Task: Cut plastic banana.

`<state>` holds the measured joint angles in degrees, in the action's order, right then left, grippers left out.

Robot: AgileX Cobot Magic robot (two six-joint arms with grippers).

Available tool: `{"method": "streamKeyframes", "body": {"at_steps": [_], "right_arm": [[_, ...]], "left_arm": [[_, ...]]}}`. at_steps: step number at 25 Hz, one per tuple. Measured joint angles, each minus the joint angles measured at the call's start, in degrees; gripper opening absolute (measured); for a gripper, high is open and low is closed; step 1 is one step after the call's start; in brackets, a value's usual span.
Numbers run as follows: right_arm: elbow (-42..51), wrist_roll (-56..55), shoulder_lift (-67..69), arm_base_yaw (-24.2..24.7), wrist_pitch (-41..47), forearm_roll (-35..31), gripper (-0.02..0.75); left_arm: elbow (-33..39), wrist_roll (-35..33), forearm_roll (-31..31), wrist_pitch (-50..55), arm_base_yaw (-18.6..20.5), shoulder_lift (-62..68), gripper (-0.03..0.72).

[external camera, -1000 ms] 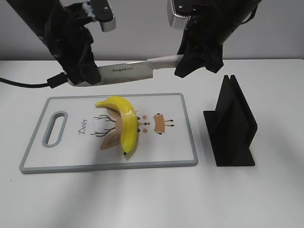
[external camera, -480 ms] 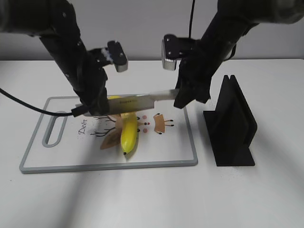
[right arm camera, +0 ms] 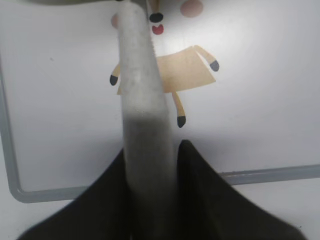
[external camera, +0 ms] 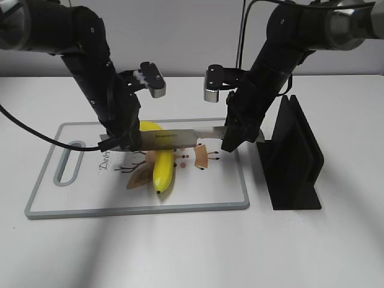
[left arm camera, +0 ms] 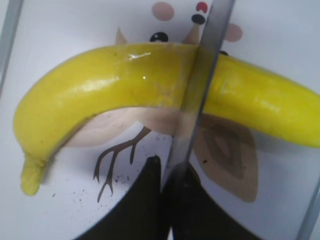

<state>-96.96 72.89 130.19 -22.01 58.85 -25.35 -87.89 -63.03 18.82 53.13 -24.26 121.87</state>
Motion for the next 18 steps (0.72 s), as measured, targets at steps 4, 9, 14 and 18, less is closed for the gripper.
{"method": "streamKeyframes", "body": {"at_steps": [4,9,14,18], "right_arm": [[0.63,-0.45,-2.13,-0.3,-0.31,0.65,0.196],[1.07,-1.15,-8.78,-0.66,1.53,0.86,0.192],[0.97,-1.15,-16.45,-0.66,4.09,-0.86,0.191],[0.91,-1.15,-18.58,-0.78,5.04,-2.45,0.191]], "left_arm": [[0.79,0.37,-0.72,-0.51,-0.06,-1.69,0.004],[1.35,0.72,-2.37,1.61,-0.36,-8.66,0.004],[1.48,0.89,-2.18,4.53,-0.54,-18.3,0.004],[1.6,0.89,-2.53,5.75,-0.54,-22.51,0.004]]}}
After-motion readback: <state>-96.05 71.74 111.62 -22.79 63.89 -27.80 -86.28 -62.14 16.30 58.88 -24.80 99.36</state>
